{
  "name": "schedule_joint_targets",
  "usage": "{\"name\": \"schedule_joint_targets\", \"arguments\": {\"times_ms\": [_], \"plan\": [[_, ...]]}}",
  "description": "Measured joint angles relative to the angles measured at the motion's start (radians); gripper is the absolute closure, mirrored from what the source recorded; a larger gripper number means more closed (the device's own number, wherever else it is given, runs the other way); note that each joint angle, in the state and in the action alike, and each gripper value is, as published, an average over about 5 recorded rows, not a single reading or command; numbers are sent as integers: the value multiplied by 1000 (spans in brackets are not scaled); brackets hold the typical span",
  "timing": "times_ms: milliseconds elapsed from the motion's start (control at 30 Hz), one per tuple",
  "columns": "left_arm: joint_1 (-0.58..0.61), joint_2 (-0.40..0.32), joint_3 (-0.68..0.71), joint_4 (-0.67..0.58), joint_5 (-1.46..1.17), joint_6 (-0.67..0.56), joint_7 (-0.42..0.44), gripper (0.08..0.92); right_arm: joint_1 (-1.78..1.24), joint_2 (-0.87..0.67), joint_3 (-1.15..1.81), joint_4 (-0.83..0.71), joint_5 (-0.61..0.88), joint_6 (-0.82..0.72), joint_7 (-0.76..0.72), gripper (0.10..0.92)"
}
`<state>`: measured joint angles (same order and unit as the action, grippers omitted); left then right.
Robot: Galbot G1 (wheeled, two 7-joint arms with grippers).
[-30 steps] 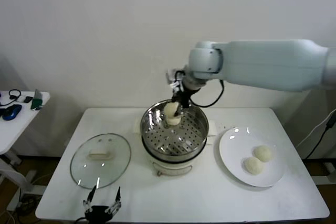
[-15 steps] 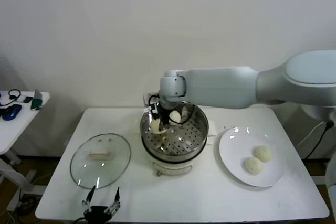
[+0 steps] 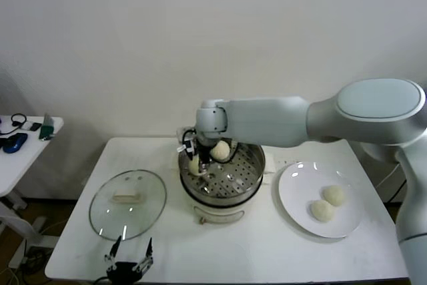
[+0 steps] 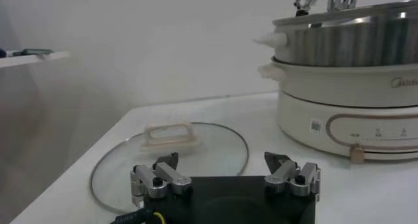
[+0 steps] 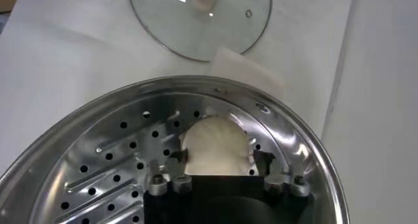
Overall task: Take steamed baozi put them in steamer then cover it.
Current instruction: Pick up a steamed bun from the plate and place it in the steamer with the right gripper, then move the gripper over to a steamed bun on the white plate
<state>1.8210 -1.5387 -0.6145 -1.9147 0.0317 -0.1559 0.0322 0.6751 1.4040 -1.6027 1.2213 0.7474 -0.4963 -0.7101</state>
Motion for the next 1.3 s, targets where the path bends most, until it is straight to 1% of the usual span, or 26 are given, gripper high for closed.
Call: {"name": "schedule_joint_targets", "arguments": {"times_ms": [67,167,400,667,833,1000,1300], "plan": [[1,-1,2,-3,2,2,0,177,28,-25,-8,20,6,12,-16,209],[1,-3,5,-7,5,4,1,177,82,-83,-28,60,21,36,-47,203],[-7,-5,15,-4,12,6,3,177,247,-287,-132,187,30,103,-139,202],[-8,-8,26,0,21,6,3,177,340,-551,-270,316,-66,160,-174,203],[-4,-8,26,0,25,4,3,177,301,-692,-295,351,-166,174,-170,203],[-5,-9,26,2,26,1,2,177,203,-795,-267,359,-275,180,-164,203],[-9,-13,22,9,26,1,2,177,-36,-878,-114,301,-433,187,-148,203]]}}
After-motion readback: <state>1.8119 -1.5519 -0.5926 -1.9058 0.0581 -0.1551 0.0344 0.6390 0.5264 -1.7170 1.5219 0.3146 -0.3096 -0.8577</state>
